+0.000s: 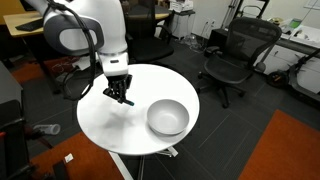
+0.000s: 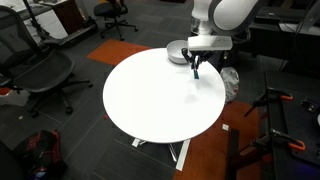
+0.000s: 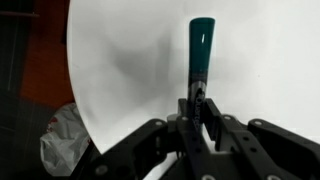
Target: Remove the marker from the bowl and put it on the table
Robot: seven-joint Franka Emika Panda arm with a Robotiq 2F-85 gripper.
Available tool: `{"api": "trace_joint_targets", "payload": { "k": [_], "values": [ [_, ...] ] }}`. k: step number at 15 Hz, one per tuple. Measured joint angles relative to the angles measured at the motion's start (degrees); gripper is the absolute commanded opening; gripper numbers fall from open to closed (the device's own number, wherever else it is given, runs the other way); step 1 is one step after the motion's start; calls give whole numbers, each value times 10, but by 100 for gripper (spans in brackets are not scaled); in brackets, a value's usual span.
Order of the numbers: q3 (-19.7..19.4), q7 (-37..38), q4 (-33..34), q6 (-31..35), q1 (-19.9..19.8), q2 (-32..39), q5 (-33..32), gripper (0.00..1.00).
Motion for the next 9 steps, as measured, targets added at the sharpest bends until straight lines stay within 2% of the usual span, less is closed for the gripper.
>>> {"api": "trace_joint_targets", "payload": {
  "k": [9],
  "values": [
    [17, -2, -4, 53, -1, 70, 32, 5]
  ]
}}
